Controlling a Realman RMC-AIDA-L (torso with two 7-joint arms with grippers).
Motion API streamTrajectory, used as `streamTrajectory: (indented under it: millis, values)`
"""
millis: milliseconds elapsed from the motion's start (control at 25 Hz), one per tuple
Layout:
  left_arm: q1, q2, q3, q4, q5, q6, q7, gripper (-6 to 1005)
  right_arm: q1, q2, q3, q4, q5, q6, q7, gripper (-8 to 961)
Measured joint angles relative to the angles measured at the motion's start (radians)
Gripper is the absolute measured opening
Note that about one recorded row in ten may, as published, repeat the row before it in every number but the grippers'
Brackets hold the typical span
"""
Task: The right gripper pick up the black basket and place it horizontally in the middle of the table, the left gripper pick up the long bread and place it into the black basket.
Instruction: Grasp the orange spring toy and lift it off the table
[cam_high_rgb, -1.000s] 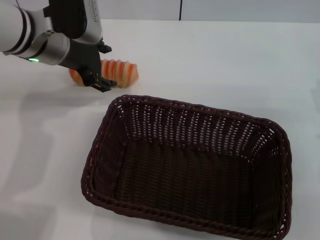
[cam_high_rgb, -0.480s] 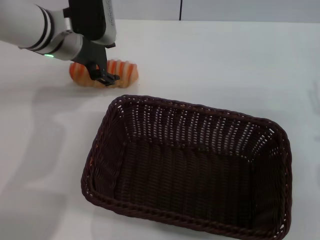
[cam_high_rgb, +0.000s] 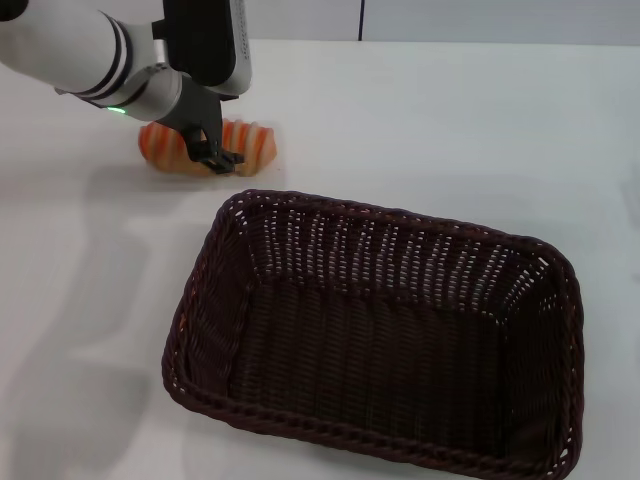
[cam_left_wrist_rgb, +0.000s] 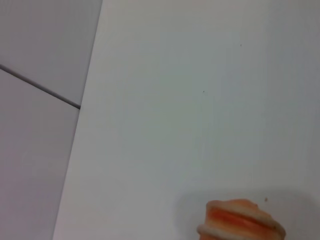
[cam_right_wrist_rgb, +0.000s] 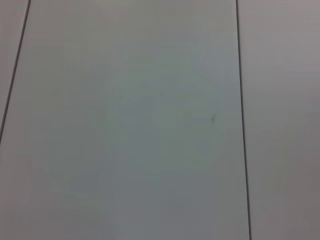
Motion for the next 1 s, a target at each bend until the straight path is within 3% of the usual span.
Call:
streamTrajectory:
  millis: [1000]
  values:
    - [-0.027, -0.005, 0.025, 0.096, 0.070, 0.057, -0.009, 768, 0.005, 0.000, -0.008, -0.023, -0.004, -0.001, 0.000, 763]
